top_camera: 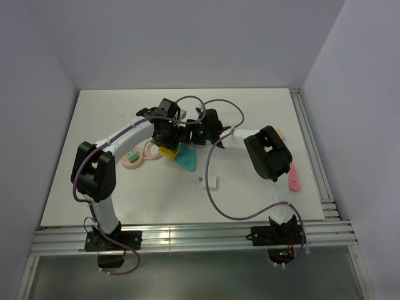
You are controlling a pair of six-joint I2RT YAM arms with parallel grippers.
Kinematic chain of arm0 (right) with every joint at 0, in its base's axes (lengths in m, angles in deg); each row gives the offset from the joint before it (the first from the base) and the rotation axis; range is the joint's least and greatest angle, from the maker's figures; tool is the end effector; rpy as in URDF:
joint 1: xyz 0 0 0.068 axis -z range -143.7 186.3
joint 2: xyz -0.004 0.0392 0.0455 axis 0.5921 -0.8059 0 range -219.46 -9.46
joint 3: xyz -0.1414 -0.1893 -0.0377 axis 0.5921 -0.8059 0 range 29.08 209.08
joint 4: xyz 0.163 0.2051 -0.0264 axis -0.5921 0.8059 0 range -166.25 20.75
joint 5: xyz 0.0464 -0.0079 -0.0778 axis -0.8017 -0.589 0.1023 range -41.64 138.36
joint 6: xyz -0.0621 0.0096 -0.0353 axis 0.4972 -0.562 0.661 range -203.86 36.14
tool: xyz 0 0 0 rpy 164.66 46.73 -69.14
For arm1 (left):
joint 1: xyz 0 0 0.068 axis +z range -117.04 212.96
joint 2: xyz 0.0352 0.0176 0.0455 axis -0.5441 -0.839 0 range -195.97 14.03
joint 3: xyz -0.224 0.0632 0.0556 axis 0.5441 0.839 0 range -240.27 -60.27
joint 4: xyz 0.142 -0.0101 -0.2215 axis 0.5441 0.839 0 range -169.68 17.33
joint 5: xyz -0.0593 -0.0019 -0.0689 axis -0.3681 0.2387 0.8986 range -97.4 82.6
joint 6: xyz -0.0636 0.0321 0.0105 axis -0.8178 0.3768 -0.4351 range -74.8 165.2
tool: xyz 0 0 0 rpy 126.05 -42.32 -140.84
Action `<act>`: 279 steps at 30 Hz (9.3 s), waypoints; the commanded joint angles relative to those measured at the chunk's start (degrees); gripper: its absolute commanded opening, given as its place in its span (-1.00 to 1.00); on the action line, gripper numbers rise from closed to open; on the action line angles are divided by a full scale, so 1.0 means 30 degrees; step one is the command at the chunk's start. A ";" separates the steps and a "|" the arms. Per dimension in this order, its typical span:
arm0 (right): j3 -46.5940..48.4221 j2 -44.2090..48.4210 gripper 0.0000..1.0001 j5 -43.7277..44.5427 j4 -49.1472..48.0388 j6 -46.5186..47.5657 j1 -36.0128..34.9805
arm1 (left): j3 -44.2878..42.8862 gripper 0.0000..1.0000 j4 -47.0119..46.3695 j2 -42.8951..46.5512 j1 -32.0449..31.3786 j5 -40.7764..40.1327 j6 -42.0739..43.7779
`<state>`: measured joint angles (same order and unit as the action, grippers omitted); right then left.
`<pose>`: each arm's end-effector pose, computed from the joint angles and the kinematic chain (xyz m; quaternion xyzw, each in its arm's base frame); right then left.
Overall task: Insert the plug
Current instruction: Insert the plug into the socket, then press the plug into the socket.
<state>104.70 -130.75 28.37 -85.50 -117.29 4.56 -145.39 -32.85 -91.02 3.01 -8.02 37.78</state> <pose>0.3797 0.2589 0.0974 -0.0652 0.8802 0.3696 0.2905 0.3338 -0.1916 0.1844 0.1903 0.9608 -0.0596 0.1925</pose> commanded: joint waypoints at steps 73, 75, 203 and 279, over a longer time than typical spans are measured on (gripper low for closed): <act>-0.0419 0.1261 0.31 0.0070 0.0565 0.0127 -0.0872 | 1.2637 -0.99 -1.1184 0.4930 -0.4194 -0.3894 -0.6577; -0.0507 0.1379 0.31 0.0129 0.0566 0.0186 -0.0785 | 1.3108 -0.99 -1.2001 0.5339 -0.4253 -0.3894 -0.7251; -0.8505 0.6945 -1.00 -0.1570 -0.1221 0.0626 0.1617 | 1.4107 0.99 -1.6050 0.6716 -1.0933 -1.2008 -0.8659; -0.8709 0.7177 -0.98 -0.1365 -0.1309 0.0304 0.1881 | 1.4634 -0.10 -1.5931 1.2547 -0.9175 -0.7439 -0.7166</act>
<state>78.89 -110.16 23.52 -88.87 -116.17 9.56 -98.97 -80.52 -55.62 -24.55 -29.75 14.26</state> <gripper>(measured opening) 0.012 0.449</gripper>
